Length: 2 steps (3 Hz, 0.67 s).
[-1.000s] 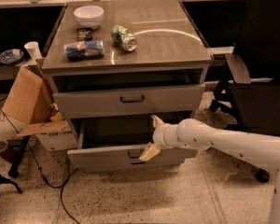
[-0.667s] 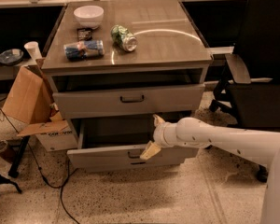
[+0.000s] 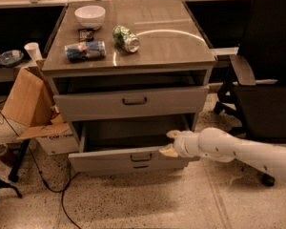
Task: Close middle drawer
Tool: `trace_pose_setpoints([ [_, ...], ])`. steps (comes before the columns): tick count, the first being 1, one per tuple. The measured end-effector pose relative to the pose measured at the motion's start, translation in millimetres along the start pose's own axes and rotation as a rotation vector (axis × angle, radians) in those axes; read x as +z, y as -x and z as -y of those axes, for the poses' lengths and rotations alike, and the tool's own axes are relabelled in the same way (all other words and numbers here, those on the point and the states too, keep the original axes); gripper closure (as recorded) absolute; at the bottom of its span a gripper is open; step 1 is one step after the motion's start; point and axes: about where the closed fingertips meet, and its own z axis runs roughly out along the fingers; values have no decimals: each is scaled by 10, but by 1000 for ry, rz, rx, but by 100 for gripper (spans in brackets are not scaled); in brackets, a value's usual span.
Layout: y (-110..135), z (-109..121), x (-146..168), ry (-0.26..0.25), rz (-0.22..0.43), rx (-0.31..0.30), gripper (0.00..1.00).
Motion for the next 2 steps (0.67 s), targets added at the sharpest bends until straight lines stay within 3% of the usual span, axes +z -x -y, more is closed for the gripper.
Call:
trace_pose_setpoints([
  [2, -345, -54, -72, 44, -76, 74, 94],
])
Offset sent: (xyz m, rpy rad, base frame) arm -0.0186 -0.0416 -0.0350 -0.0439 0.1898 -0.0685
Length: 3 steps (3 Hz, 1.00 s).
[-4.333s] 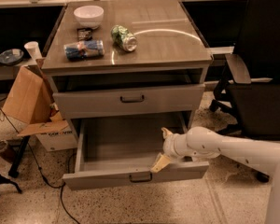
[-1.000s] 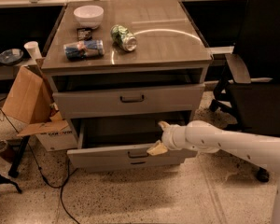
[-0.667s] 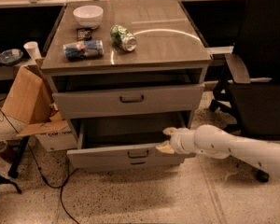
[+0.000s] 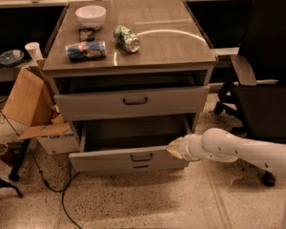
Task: Close middle drawer
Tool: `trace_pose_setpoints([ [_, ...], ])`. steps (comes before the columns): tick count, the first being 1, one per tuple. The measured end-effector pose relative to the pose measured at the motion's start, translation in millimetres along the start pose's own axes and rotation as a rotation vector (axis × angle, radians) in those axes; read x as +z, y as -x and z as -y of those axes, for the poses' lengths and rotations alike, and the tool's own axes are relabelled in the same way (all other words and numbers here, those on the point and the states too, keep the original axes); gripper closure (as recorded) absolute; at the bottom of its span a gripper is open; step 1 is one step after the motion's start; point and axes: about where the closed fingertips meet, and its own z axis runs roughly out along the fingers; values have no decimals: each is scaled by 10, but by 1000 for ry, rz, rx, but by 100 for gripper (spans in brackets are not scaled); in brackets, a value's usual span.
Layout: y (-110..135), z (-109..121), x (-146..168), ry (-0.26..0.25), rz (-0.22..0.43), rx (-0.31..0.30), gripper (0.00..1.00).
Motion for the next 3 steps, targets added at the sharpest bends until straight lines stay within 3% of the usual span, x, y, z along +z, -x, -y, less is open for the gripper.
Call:
trace_pose_setpoints([
  [2, -351, 35, 147, 61, -106, 114, 100],
  [3, -355, 40, 141, 65, -111, 119, 100],
])
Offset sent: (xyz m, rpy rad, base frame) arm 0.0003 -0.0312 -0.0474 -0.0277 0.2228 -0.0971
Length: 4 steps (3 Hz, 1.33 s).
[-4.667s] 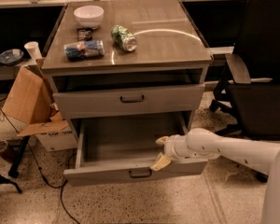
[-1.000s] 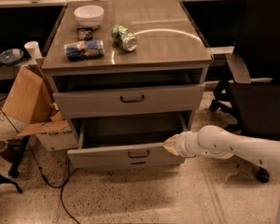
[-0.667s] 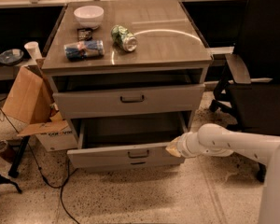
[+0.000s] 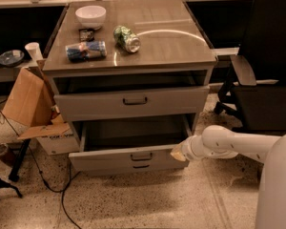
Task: Close middle drawer
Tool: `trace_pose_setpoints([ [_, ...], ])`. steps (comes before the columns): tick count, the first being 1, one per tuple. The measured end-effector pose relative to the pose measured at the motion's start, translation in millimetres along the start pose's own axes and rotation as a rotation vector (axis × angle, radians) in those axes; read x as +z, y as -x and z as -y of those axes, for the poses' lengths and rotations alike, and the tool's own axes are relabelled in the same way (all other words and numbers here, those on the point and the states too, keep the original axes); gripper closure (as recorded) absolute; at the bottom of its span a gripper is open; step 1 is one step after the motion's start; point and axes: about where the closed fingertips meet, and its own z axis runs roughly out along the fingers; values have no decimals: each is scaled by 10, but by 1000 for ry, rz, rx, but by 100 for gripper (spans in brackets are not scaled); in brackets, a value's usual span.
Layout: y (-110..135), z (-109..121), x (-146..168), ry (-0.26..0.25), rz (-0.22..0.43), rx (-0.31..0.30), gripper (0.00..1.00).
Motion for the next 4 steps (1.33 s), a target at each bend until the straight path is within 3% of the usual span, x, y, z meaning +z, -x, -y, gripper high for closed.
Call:
trace_pose_setpoints([
  [1, 101, -87, 153, 39, -27, -49, 81],
  [3, 609, -351, 476, 105, -41, -194, 35],
  [4, 856, -390, 563, 96, -47, -236, 4],
])
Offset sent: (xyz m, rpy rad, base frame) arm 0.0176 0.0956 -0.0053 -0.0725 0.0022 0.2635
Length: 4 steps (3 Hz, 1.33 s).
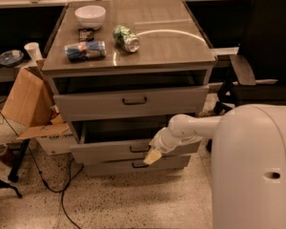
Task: Close middle drawer
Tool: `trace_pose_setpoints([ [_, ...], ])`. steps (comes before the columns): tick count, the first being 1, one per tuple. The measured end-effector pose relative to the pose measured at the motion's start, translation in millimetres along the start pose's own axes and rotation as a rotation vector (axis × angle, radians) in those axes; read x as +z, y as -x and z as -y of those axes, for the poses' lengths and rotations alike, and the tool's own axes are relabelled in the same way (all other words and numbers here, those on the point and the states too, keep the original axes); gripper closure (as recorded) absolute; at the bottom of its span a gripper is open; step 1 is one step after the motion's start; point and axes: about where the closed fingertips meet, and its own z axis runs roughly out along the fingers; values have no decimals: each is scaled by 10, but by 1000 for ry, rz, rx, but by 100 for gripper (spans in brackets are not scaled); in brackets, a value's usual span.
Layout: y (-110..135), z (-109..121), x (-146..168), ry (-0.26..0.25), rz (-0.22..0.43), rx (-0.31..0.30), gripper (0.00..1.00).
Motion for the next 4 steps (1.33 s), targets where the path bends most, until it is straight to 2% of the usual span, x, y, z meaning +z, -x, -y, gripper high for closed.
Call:
trace_pose_setpoints([
  [1, -6, -26, -9, -1, -2, -1, 0],
  [2, 41, 41, 27, -22, -44, -2, 0],
  [3, 106, 67, 93, -22, -79, -4, 0],
  [4, 46, 117, 51, -38, -81, 32, 0],
])
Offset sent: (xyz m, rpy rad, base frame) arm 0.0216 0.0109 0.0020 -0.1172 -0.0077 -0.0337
